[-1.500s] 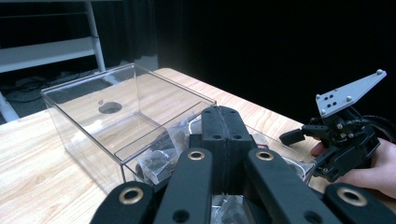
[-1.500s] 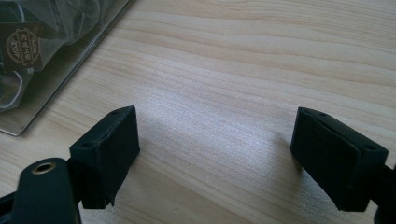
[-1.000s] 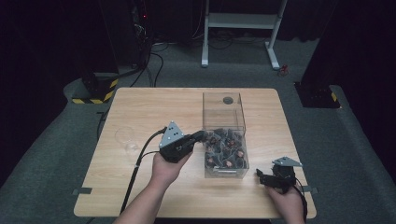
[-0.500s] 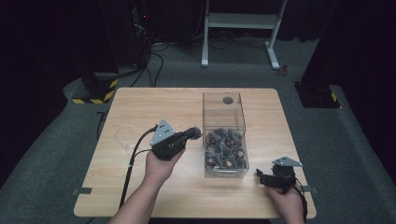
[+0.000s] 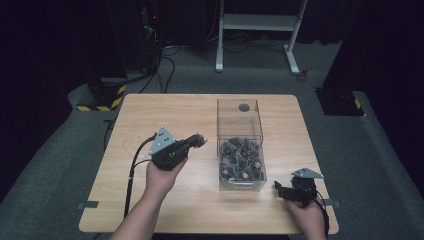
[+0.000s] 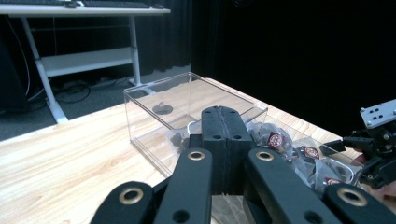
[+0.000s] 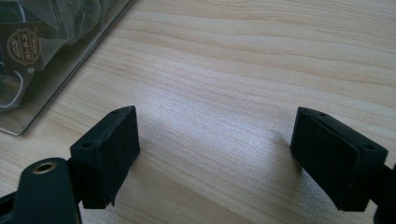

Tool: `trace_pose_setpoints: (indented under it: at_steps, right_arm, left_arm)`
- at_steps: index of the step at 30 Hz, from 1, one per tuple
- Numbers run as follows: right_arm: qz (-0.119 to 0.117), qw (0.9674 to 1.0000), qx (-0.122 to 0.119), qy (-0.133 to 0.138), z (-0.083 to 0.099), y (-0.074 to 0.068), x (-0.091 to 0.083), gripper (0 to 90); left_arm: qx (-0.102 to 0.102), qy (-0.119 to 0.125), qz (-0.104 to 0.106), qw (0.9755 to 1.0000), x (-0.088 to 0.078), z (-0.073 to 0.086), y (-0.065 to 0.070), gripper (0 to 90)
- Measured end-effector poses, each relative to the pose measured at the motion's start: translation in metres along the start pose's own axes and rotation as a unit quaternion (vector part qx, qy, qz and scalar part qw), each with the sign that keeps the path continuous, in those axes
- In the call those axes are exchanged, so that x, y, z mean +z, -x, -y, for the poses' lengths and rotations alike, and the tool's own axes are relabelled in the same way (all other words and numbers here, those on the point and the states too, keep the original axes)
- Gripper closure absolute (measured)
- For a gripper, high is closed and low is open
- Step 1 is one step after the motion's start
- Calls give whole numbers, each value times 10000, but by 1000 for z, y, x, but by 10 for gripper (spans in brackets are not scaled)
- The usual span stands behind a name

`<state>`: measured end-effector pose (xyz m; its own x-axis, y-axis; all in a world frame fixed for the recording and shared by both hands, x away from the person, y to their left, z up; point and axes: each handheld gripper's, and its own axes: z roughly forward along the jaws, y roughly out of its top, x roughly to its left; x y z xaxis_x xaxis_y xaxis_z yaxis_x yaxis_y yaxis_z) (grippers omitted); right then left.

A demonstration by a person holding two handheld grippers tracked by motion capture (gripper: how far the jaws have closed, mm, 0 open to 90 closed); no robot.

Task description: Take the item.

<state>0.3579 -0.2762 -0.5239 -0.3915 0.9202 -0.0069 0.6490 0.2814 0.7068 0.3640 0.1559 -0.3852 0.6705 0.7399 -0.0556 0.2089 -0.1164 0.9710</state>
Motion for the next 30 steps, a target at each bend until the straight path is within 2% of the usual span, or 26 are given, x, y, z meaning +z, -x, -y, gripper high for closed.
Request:
trace_pose_setpoints:
  at_steps: [6,16,30]
  right_arm:
    - [0,10000,6,-5,0,0,0,157]
    - [0,10000,-2,3,0,0,0,157]
    - [0,10000,-4,3,0,0,0,157]
  left_arm:
    - [19,14,-15,10000,-6,1,-6,900]
    - [-54,-10,-223,9997,-19,5,-22,900]
    - [-177,62,-635,9978,-49,8,-50,900]
